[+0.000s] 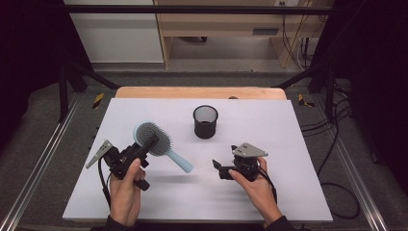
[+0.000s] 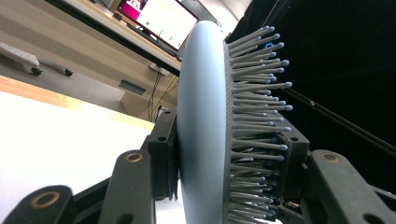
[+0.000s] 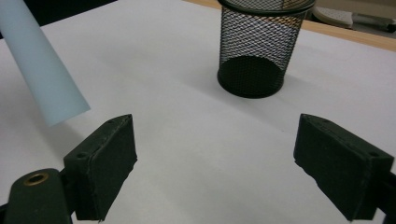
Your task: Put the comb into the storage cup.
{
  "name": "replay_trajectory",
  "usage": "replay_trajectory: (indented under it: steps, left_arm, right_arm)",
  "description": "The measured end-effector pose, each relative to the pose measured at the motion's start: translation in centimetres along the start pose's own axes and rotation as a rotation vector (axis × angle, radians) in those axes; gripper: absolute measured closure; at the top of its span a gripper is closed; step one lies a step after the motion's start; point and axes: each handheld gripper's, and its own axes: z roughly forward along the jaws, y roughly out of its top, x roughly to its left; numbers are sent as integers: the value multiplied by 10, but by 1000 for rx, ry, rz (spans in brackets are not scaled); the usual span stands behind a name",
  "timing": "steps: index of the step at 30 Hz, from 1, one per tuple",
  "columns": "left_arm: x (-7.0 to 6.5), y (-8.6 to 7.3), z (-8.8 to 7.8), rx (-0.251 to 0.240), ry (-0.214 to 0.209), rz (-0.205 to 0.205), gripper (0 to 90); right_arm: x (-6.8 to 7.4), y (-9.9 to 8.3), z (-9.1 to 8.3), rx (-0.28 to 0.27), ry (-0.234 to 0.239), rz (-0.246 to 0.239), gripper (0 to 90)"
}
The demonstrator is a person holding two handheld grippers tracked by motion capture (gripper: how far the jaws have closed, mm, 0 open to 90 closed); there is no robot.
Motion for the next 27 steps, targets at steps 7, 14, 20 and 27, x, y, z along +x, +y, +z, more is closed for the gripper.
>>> replay_trajectory:
  steps: [7,14,20,27]
  left_arm:
    - [0,0,0,-1,1,-1,528]
    - [1,1,-1,-3,3,1,528]
    - [1,1,-1,-2,2,2,528]
    - [0,1,0,-2,-2,2,527]
  right_arm:
    - [-8,0,-5,-3,-21,-7,127]
    - [-14,0,-9,-13,-20,1,120]
    - [-20,0,-14,-21,-12,3,118]
    - [-30,-1,-21,-25,-26,15,121]
